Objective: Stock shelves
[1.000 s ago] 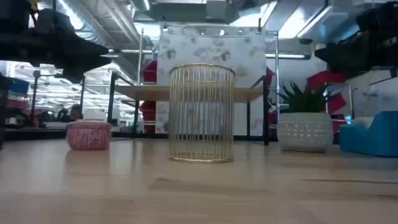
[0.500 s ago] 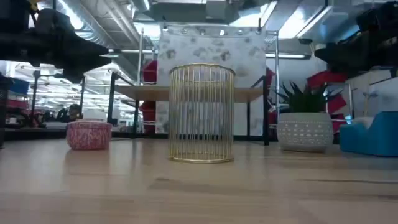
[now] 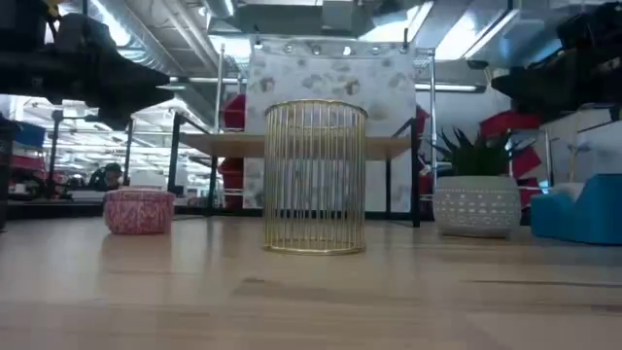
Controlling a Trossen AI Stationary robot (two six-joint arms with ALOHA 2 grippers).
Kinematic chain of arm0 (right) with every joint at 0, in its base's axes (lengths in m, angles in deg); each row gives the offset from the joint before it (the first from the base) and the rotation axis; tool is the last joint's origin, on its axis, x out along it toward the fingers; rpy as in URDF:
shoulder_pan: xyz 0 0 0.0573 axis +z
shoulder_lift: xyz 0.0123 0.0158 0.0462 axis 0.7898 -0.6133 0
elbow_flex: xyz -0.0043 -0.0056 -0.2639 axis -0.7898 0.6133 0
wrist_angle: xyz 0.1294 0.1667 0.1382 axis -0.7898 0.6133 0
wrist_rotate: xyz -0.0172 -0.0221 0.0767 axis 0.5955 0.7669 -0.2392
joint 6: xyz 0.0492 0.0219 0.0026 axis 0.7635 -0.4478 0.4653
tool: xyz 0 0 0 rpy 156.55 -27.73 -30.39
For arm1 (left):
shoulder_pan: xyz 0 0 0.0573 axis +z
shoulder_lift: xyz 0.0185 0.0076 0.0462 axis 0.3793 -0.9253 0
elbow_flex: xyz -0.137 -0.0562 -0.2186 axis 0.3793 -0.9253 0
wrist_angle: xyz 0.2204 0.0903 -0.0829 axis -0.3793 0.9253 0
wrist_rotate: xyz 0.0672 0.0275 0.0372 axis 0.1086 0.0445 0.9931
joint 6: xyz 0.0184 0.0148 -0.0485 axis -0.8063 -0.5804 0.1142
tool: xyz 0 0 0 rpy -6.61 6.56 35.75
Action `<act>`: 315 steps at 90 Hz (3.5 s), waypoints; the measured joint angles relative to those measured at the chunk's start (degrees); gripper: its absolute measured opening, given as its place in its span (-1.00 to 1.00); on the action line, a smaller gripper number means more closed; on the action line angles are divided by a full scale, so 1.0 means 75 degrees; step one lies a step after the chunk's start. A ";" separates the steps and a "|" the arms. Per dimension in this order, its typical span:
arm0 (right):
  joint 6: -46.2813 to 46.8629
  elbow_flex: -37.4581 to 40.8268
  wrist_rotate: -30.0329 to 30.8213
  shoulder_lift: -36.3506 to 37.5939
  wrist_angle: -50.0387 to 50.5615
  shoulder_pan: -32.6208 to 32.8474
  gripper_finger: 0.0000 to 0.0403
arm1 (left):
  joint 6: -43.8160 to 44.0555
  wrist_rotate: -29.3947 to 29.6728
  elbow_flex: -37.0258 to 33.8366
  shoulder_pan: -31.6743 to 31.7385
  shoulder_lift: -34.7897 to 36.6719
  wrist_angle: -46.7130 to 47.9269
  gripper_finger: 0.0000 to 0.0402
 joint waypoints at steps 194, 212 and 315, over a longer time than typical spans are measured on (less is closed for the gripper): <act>0.1919 -0.0797 -0.0079 -0.1360 -0.2237 0.0003 -0.95 | 0.0003 -0.0002 -0.0001 0.0001 0.0000 0.0000 -0.21; 0.1589 -0.2383 -0.0428 -0.3849 -0.2174 0.0006 -0.77 | 0.0000 -0.0002 -0.0001 0.0001 0.0000 0.0000 -0.21; -0.0008 -1.2487 -0.0465 -1.3924 0.5173 0.3118 -0.25 | 0.0000 0.0000 0.0000 0.0001 0.0000 -0.0003 -0.21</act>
